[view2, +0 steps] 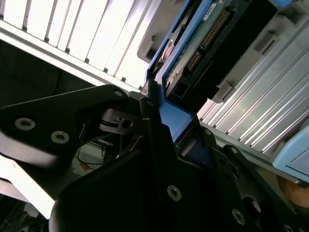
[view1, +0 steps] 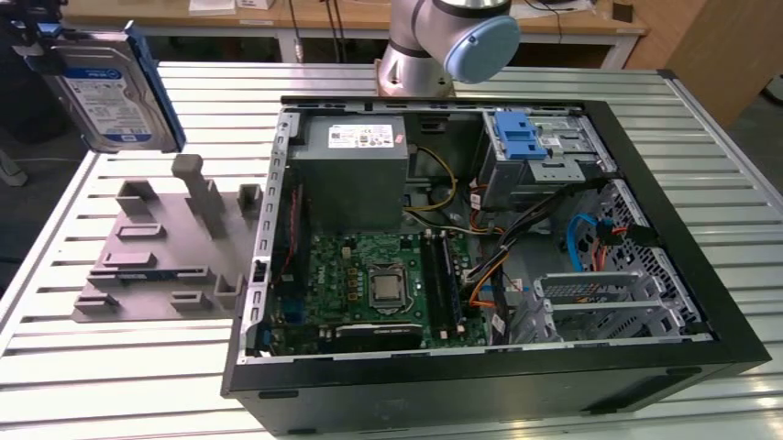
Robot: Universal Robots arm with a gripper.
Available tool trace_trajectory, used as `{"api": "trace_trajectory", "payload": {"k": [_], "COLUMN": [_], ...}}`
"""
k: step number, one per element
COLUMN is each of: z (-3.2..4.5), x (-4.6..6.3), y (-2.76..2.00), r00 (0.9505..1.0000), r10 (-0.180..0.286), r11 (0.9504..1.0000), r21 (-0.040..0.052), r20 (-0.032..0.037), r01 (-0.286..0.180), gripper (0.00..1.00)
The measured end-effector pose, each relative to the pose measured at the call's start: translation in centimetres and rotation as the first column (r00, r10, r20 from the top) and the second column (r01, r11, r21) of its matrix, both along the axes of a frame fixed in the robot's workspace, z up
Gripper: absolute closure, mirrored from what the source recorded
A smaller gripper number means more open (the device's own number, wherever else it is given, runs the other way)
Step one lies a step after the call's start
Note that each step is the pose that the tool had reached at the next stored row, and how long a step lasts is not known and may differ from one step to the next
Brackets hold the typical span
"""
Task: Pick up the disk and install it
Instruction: 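Pick up the disk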
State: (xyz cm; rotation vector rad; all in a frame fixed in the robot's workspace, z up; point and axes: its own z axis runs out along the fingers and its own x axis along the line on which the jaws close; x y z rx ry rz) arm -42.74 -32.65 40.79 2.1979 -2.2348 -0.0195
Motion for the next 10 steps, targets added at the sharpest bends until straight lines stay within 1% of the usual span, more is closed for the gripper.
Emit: {"api": "trace_trajectory", "payload": {"k": [10], "z": [1.48], "x": [0.0], "y": [0.0], "r00": [1.0], "r10": [0.0], "r11": [1.0], "r21": [0.0], "r20": [0.0], "r01": [0.0], "gripper": [0.64]}}
